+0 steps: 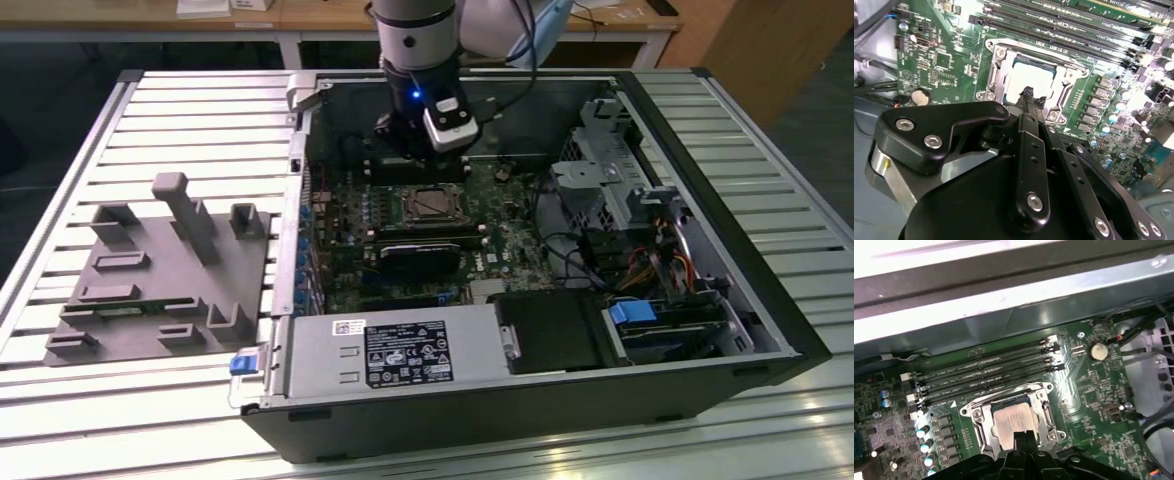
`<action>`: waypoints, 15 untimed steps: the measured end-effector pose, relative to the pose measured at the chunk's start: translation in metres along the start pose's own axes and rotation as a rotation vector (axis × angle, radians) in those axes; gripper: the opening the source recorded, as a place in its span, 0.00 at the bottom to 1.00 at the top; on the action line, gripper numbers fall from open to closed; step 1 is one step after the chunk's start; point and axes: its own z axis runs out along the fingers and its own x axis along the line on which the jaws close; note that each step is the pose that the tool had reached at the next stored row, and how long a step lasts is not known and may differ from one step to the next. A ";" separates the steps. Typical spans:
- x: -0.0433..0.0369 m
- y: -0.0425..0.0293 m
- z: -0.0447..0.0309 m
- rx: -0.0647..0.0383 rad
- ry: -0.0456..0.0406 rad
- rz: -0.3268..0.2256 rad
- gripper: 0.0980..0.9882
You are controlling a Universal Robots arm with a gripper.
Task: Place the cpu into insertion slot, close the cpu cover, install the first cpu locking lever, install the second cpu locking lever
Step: 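Install the first cpu locking lever, then install the second cpu locking lever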
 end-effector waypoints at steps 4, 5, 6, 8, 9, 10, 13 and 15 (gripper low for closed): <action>-0.0016 -0.0007 -0.0024 0.000 -0.0002 0.000 0.01; -0.0016 -0.0007 -0.0024 0.000 -0.0003 0.000 0.01; -0.0017 -0.0008 -0.0025 0.001 -0.0002 0.000 0.01; -0.0017 -0.0010 -0.0025 0.001 -0.0002 0.000 0.01; -0.0017 -0.0010 -0.0025 0.001 -0.0002 0.000 0.01; -0.0017 -0.0010 -0.0025 0.001 -0.0002 0.000 0.01; -0.0017 -0.0010 -0.0025 0.001 -0.0002 0.000 0.01; -0.0019 -0.0011 -0.0025 0.001 -0.0002 0.000 0.01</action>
